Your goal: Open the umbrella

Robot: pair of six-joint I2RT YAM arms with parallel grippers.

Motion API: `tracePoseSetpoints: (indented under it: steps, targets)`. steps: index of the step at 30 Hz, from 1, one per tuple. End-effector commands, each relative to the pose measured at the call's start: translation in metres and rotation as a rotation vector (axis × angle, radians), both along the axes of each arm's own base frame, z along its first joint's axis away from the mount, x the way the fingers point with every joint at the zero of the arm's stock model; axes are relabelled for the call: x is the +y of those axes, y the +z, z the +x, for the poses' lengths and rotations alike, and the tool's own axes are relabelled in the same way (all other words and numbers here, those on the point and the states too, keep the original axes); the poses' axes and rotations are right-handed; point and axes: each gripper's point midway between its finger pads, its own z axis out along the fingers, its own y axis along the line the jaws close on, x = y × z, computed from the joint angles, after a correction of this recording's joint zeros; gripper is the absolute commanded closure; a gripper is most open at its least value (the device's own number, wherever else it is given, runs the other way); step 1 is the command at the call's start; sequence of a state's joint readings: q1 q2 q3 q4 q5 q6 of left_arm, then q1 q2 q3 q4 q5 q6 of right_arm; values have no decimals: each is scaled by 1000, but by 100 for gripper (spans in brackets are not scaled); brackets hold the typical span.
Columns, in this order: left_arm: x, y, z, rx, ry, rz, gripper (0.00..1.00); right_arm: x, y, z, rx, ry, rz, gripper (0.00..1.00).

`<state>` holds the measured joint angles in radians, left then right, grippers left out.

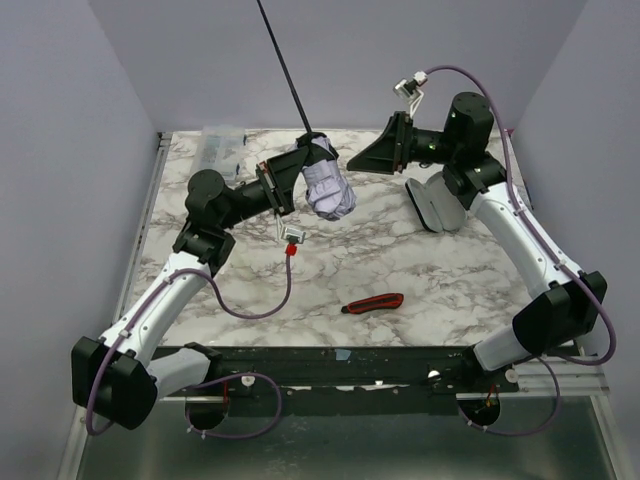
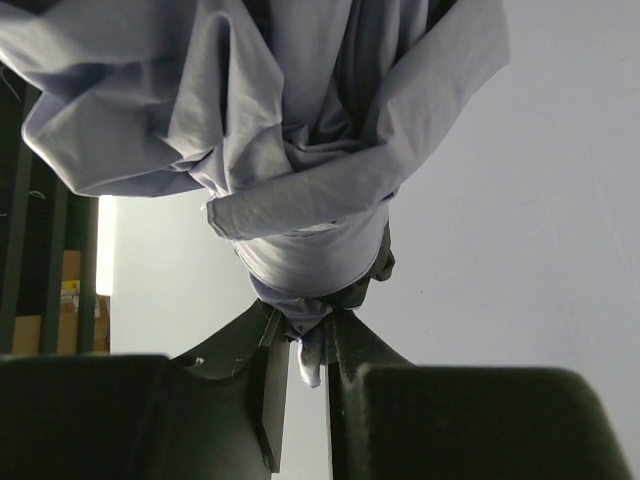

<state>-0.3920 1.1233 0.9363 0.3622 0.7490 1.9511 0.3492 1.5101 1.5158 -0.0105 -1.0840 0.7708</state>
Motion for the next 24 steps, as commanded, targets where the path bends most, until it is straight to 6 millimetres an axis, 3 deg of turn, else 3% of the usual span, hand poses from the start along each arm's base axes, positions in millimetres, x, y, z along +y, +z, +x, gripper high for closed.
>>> tracePoseSetpoints:
  steps: [1,7,12,14,19,24]
  targets:
    - [1,32,-5,-133,-4,-29,100,21,-5,-8,32,35,-10,0]
    - [0,39,1,-154,6,-36,100,43,-35,-27,25,70,-102,0]
    - [4,53,12,-166,38,-56,100,42,-59,-43,49,99,-144,0]
    - [5,58,14,-177,46,-66,100,41,-60,-48,61,106,-133,5]
    - [4,56,11,-191,30,-66,100,43,-53,-41,47,66,-108,41]
    - [3,44,1,-147,-3,-50,100,44,-40,-39,-12,70,-81,92]
